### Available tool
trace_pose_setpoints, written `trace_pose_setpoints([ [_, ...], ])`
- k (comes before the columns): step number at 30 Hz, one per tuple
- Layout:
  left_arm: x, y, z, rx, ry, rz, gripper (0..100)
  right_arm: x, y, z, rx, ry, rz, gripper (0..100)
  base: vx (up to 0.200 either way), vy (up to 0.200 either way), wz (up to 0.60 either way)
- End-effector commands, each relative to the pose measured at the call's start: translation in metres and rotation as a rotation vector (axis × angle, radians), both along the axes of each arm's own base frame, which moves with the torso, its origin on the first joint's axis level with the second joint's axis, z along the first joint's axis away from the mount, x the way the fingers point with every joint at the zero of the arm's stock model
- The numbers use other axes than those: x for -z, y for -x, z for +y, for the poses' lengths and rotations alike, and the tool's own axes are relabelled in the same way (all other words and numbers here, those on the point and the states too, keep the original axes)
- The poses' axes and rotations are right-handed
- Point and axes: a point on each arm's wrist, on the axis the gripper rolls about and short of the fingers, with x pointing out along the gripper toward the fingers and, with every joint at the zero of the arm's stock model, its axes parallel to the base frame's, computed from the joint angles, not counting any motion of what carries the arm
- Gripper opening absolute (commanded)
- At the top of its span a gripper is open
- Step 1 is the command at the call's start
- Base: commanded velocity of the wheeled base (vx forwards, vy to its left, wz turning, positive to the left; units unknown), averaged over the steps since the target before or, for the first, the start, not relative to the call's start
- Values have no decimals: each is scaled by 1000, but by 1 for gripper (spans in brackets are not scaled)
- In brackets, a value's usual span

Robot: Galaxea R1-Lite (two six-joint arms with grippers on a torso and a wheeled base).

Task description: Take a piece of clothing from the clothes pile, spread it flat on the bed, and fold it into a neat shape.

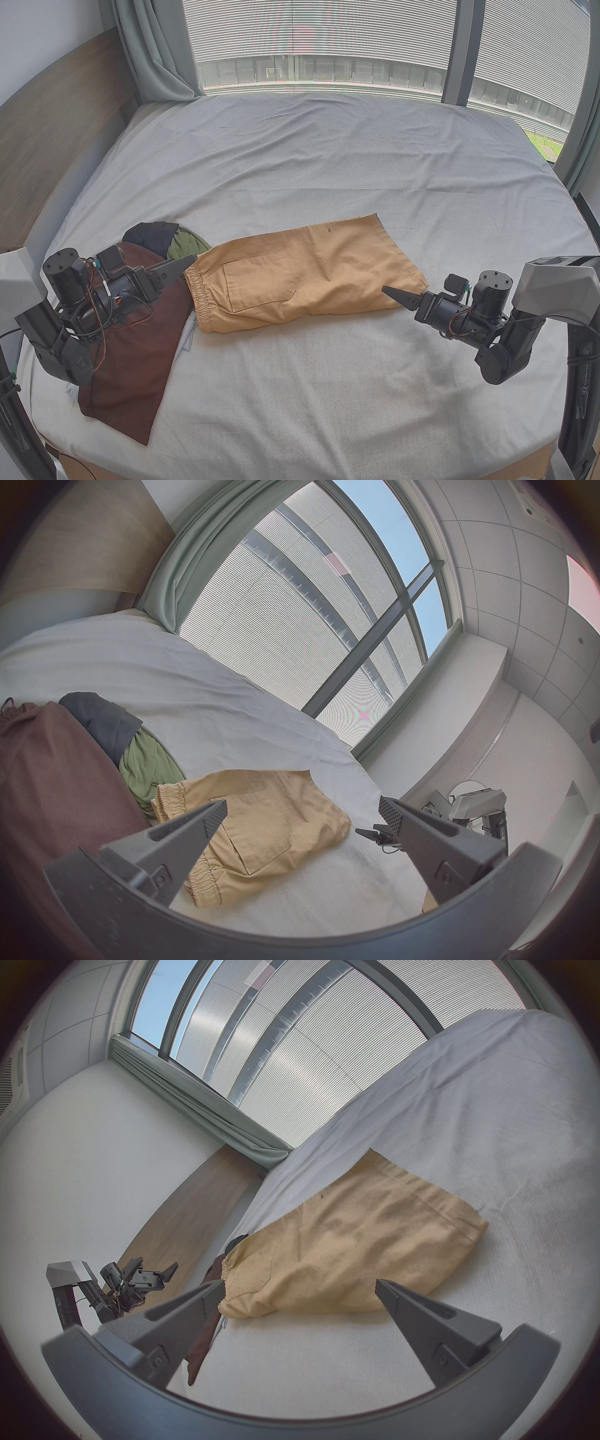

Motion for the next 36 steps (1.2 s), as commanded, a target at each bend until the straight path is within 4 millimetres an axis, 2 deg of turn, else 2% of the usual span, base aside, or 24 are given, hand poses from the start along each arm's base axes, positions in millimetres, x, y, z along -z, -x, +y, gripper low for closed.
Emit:
trace_pose_setpoints([
  [1, 5, -2, 0, -1, -1, 14, 100, 18, -5, 2, -2, 8, 35, 100, 0, 0, 0],
  [14, 7, -2, 0, 4, -1, 20, 100, 35, -13, 3, 3, 9, 54, 100, 0, 0, 0],
  [15, 7, -2, 0, 4, 0, 21, 100, 42, -18, 2, 26, 14, 58, 100, 0, 0, 0],
  [20, 7, -2, 0, 4, -1, 20, 100, 53, -20, 3, 34, 20, 74, 100, 0, 0, 0],
  [28, 6, -2, 1, 2, 0, 18, 100, 58, -25, 6, 31, 14, 72, 100, 0, 0, 0],
  [36, 6, -2, 1, 2, 1, 19, 100, 67, -36, 26, 24, -16, 85, 100, 0, 0, 0],
])
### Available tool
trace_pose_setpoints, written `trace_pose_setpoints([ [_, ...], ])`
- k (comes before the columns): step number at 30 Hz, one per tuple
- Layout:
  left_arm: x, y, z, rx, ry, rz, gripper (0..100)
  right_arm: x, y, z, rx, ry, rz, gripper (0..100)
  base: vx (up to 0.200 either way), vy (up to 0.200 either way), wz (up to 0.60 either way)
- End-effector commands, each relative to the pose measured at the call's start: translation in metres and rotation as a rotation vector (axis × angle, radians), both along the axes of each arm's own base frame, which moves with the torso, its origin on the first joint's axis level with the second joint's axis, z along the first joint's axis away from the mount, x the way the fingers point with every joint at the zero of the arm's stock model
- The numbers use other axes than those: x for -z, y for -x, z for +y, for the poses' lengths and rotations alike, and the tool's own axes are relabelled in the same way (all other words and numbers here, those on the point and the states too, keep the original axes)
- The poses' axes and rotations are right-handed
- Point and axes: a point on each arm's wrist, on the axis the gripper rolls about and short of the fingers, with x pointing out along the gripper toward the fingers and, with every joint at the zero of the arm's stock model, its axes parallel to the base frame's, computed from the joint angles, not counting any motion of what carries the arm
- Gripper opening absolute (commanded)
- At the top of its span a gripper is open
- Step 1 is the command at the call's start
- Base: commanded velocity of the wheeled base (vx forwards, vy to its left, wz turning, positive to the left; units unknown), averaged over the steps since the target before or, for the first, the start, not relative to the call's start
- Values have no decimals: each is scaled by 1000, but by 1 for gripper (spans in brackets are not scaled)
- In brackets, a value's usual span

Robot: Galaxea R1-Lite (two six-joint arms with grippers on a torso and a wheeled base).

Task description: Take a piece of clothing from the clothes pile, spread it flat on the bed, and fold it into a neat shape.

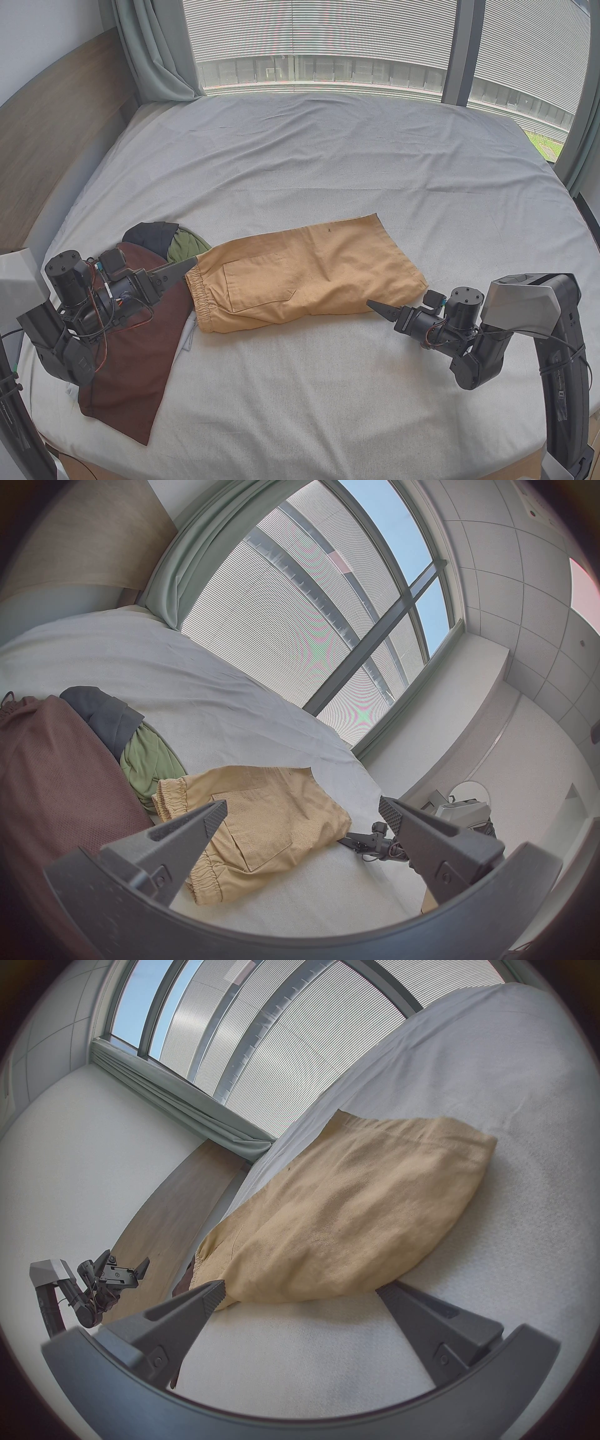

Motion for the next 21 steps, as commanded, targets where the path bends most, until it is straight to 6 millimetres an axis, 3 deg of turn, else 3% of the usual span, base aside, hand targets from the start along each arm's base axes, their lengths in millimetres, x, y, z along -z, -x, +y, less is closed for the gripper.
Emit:
trace_pose_setpoints([
  [1, 1, 0, 0, 0, 1, 2, 100, 10, -8, 14, 3, -16, 7, 100, 0, 0, 0],
  [9, 3, -1, 0, 0, 0, 8, 100, 11, -23, 36, -6, -98, -10, 100, 0, 0, 0],
  [21, 3, -2, 0, 0, 1, 7, 100, 16, -30, 51, 19, -131, -34, 100, 0, 0, 0],
])
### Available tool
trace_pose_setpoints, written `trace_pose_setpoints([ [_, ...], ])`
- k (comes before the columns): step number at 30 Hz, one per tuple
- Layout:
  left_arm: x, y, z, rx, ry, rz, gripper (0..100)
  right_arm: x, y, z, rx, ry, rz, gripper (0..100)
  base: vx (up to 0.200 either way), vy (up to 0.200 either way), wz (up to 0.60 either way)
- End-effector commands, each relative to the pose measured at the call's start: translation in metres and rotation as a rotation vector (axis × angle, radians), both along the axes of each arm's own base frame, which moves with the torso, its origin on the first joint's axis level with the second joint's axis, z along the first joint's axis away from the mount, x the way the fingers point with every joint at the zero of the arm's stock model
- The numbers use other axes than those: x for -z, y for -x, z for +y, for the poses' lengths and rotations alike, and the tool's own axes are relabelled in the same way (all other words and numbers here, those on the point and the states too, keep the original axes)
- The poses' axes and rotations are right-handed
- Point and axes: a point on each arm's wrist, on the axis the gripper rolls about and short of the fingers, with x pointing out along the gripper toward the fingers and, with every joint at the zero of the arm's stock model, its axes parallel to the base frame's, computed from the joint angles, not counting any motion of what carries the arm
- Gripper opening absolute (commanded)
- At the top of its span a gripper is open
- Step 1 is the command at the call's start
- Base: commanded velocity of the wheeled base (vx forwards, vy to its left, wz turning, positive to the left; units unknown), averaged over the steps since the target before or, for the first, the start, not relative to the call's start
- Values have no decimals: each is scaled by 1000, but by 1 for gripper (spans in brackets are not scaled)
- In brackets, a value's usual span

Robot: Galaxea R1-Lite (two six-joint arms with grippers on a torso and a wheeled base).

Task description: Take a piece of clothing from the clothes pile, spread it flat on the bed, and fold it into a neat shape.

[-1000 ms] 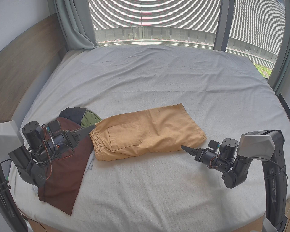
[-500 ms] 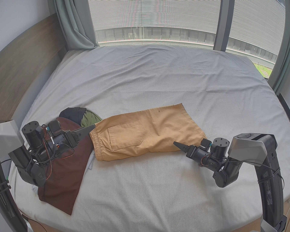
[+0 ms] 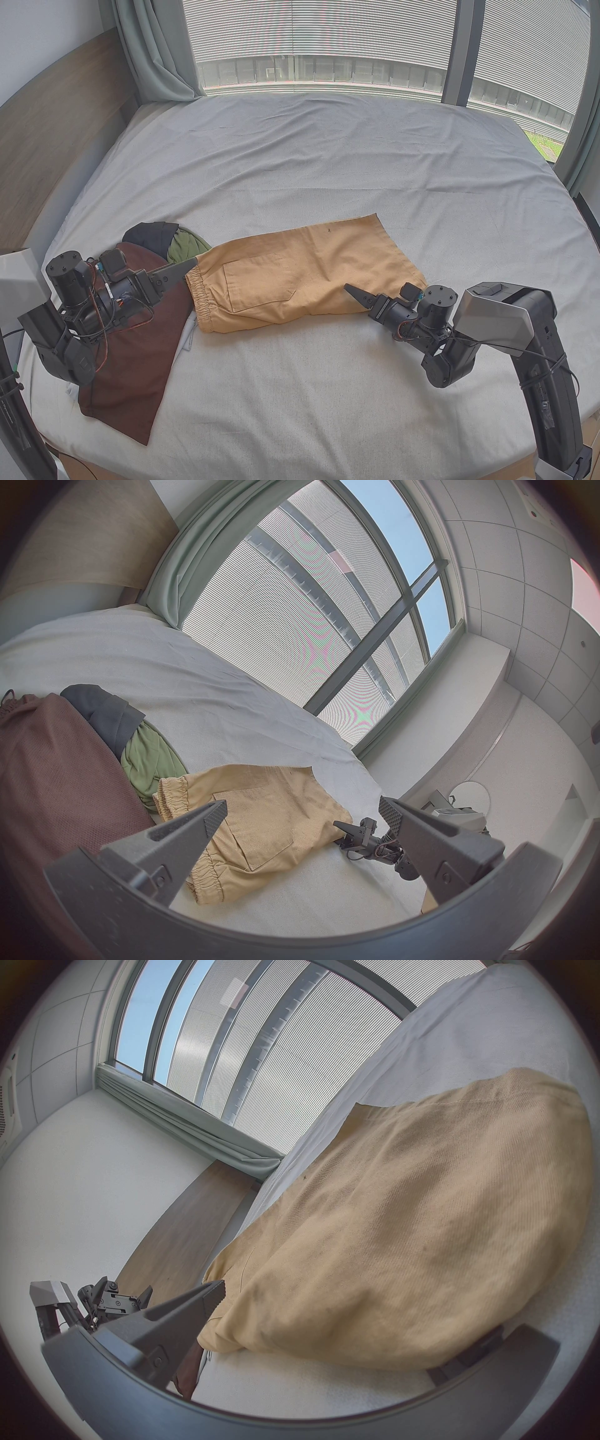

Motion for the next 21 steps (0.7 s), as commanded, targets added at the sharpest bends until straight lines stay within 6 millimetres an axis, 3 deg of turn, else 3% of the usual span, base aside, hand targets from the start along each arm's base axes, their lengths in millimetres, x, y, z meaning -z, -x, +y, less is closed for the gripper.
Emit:
trace_pose_setpoints([
  [1, 1, 0, 0, 2, 0, 2, 100, 8, 0, 4, -7, -2, 16, 100, 0, 0, 0],
  [3, 1, 0, 0, 2, 0, 3, 100, 9, 0, 4, -5, -2, 20, 100, 0, 0, 0],
  [4, 1, 0, 0, 2, 0, 3, 100, 9, 0, 4, -5, -2, 20, 0, 0, 0, 0],
  [21, 3, 0, -1, 5, 0, 9, 100, 12, 6, 2, -2, 5, 35, 0, 0, 0, 0],
])
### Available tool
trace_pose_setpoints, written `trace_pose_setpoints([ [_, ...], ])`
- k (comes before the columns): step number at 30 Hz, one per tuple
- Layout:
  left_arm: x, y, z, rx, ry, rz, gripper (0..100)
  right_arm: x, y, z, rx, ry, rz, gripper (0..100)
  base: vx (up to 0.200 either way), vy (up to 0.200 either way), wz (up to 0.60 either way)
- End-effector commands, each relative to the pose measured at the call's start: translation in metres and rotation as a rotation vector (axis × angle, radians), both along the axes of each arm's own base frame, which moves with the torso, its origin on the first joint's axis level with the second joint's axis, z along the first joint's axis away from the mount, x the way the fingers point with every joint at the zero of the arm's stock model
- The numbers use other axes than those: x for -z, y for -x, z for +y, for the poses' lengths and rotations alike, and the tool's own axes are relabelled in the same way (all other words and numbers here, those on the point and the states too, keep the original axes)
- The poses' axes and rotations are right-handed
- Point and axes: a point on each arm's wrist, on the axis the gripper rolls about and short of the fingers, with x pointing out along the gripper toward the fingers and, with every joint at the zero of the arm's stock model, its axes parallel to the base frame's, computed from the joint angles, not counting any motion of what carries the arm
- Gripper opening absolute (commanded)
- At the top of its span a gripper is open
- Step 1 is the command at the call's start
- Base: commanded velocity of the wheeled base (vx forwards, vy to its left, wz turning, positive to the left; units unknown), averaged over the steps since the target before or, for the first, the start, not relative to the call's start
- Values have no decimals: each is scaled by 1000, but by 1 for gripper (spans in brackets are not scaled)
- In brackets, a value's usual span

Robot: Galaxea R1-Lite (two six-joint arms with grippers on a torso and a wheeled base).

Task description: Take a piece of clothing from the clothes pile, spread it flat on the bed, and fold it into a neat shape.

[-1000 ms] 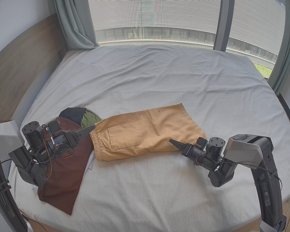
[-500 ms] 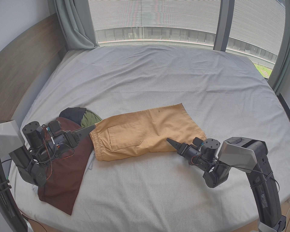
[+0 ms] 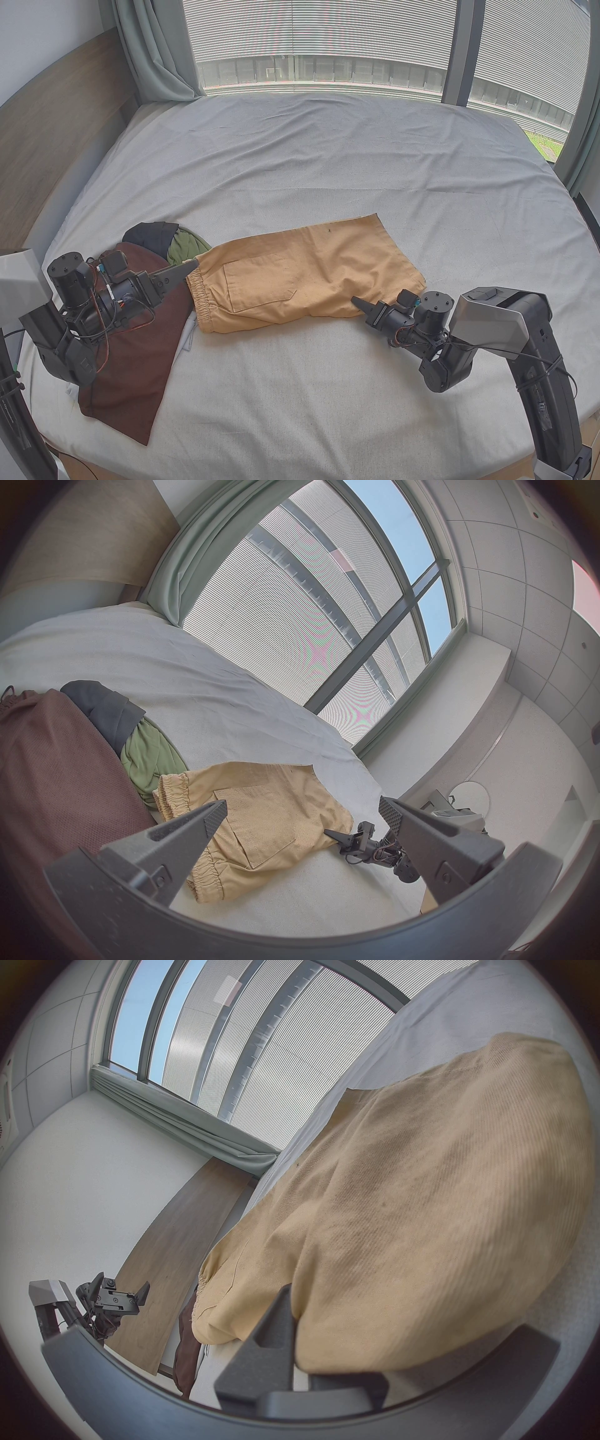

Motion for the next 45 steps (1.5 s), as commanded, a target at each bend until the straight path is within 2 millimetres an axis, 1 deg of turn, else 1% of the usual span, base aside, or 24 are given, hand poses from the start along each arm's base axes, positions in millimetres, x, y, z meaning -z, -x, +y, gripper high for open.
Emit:
trace_pose_setpoints([
  [1, -1, 0, 0, 2, 2, -2, 100, -1, 4, -2, 2, 5, 13, 0, 0, 0, 0],
  [3, -1, -2, -1, 3, 8, -2, 100, -5, 6, -3, 0, 5, 13, 0, 0, 0, 0],
  [9, -2, -5, 0, 0, 7, -12, 100, -9, 14, -5, 0, 15, 33, 0, 0, 0, 0],
  [19, -3, -5, 0, 3, 5, -16, 100, -17, 40, -11, -10, 49, 101, 0, 0, 0, 0],
  [23, -2, -4, 0, 12, 3, -13, 100, -21, 45, -13, -12, 65, 101, 0, 0, 0, 0],
  [28, -4, -6, 0, 28, 0, -28, 100, -27, 61, -17, -20, 102, 117, 0, 0, 0, 0],
  [34, -4, -5, 0, 31, 1, -23, 100, -27, 80, -22, -37, 159, 146, 0, 0, 0, 0],
  [38, -4, -4, 0, 31, 0, -24, 100, -28, 98, -29, -39, 185, 194, 0, 0, 0, 0],
  [42, -2, -4, -1, 35, 0, -18, 100, -24, 112, -35, -45, 231, 228, 0, 0, 0, 0],
  [45, -1, -4, -1, 35, -1, -15, 100, -21, 117, -37, 12, 280, 236, 0, 0, 0, 0],
])
